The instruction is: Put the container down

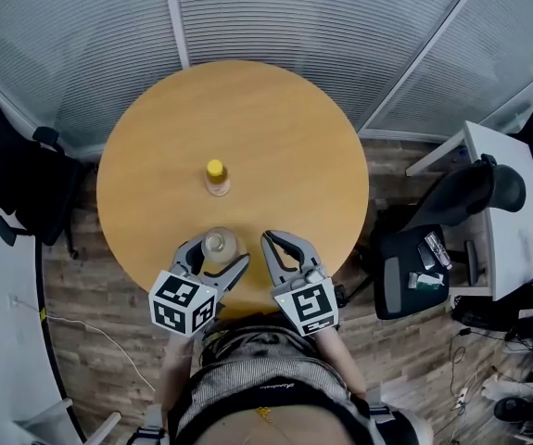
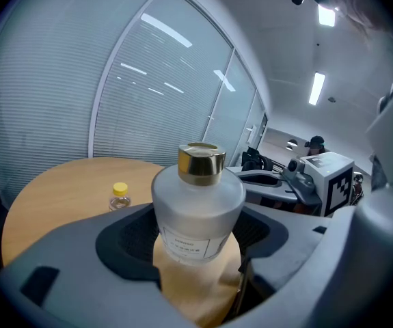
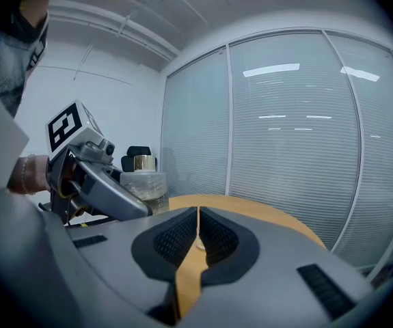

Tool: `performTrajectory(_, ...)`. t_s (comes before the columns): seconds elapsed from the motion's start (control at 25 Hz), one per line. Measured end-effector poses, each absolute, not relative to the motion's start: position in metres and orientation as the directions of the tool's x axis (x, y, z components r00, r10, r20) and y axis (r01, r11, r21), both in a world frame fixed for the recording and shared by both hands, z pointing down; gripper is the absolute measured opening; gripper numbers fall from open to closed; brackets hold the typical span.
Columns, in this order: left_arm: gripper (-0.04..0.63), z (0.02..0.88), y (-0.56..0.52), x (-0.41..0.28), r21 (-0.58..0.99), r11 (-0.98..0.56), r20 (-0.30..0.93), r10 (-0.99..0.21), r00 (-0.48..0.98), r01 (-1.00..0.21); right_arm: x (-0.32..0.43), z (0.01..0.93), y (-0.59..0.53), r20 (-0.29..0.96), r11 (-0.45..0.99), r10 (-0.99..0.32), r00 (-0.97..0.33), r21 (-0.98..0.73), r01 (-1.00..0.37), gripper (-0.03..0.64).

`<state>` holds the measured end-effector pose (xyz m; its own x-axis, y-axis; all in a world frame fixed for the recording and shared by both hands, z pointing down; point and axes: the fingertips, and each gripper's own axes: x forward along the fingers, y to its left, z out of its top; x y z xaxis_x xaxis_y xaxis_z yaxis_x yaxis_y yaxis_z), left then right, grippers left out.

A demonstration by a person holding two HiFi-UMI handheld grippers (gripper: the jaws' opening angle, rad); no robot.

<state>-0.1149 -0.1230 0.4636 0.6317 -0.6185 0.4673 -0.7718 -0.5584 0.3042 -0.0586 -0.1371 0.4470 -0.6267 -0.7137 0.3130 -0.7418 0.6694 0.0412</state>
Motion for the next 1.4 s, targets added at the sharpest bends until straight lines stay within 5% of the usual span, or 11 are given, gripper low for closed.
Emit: performTrajectory(1.4, 0.33, 0.57, -0.152, -0.097, 0.326, -0.592, 0.578, -0.492, 0.651, -0.737, -0.038, 0.479, -0.137, 0.403, 0.567, -0.752, -0.521, -0.006, -0.824, 0.023)
